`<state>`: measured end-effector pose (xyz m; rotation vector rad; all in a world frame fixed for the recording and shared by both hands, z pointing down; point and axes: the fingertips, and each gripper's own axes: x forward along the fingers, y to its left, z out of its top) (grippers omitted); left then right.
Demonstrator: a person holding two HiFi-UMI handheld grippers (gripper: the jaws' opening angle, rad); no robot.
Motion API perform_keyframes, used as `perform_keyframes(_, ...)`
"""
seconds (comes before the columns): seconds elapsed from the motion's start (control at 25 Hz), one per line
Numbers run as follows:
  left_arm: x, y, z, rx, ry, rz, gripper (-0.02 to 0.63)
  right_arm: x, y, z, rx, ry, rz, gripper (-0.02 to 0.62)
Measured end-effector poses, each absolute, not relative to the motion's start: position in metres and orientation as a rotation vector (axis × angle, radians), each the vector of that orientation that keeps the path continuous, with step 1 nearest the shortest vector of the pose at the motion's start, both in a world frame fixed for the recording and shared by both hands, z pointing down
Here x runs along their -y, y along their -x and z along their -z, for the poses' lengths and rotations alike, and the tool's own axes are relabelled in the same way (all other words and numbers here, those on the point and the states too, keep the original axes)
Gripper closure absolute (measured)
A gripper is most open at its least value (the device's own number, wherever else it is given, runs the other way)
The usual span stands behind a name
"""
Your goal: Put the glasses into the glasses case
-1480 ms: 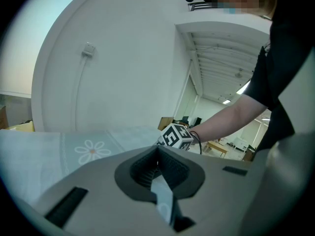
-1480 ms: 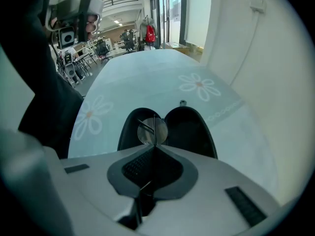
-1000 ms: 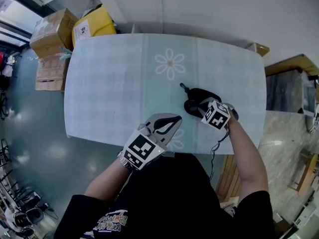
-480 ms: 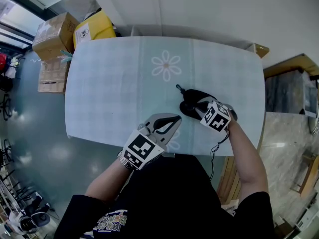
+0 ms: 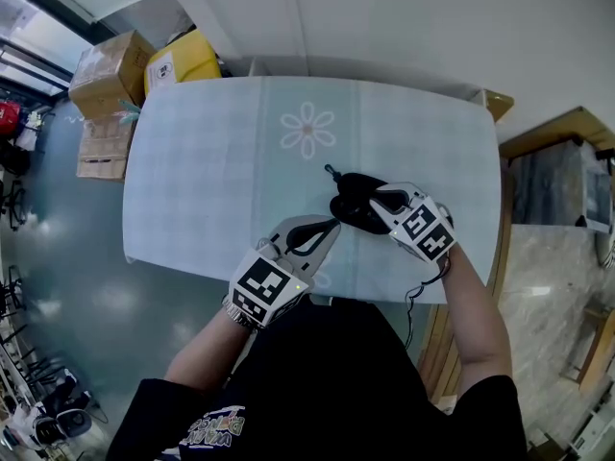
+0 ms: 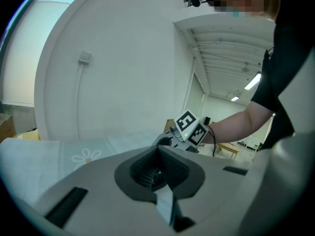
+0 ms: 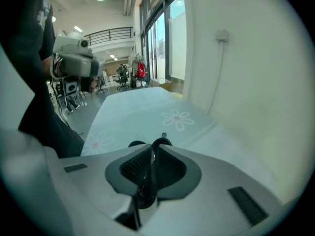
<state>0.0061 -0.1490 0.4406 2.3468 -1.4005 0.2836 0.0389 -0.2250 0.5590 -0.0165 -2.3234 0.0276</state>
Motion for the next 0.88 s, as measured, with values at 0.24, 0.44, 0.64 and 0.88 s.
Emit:
perform_keyframes(0.24,0.147,-0.021,-0.435,1.459,-2.332,-0.268,0.578,0.236,-0.050,-0.503,2.530,-0.130,-0.105,0.571)
perform_keyframes(0.44,0.145,-0.033,-0.428,1.517,-2.306,-0.250,0.578,0.232,-0.068,-0.456,2.660,-0.199,-0.107,0.572)
perform_keyframes(0.64,0.141,-0.044,-0.419,1.575,-2.294,-0.239,0.578,0.222,-0.083,-0.415,2.769,-0.239,-0.095,0.572)
perform_keyframes(0.88,0.130,-0.049,-0.408,1.641,-2.296,-0.231,0.578,0.196,-0.093,-0.388,2.844,-0.251,-0.053,0.572)
